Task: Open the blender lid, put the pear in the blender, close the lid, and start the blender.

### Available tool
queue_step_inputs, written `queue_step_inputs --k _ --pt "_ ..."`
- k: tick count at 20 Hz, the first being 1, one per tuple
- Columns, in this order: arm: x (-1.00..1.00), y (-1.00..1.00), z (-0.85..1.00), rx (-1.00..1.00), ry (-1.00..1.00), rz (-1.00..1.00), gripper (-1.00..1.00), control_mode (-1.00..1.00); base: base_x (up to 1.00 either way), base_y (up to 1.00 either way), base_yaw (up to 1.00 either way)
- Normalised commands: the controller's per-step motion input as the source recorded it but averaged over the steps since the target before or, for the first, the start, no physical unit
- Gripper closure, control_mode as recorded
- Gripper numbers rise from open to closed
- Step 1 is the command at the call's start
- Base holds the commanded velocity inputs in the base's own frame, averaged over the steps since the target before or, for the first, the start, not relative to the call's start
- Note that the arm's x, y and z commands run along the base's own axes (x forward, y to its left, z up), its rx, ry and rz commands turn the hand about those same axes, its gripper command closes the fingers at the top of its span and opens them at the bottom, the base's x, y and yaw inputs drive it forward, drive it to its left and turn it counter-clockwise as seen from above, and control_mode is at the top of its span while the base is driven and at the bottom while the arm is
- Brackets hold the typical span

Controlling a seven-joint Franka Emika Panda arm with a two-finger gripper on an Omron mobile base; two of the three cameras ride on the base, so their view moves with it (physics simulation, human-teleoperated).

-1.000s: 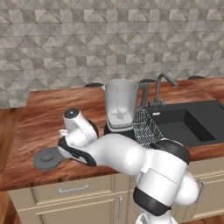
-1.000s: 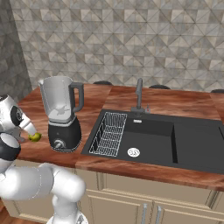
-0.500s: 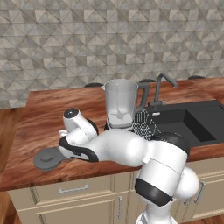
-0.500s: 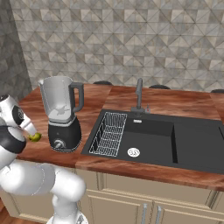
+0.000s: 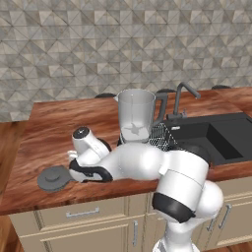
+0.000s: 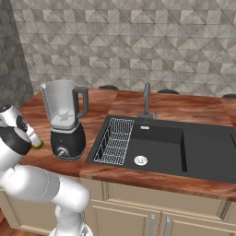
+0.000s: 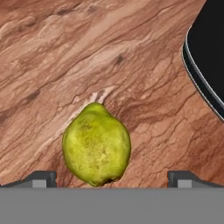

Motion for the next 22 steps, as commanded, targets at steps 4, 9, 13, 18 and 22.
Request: queue_step_inputs --k 4,9,13,18,22 --pt "0.15 0.00 -0.08 0.00 0.00 0.00 -1.00 -1.00 0.00 0.00 0.00" --pt "0.14 0.00 -0.10 0.00 0.00 0.00 -1.00 -1.00 0.00 0.00 0.00" --pt "0.02 0.00 -0.12 0.00 0.00 0.00 -1.00 -1.00 0.00 0.00 0.00" --pt "0.00 0.00 -0.17 0.00 0.00 0.00 -1.00 -1.00 0.00 0.00 0.00" --pt "0.02 0.00 -0.12 0.00 0.00 0.00 -1.00 -1.00 0.00 0.00 0.00"
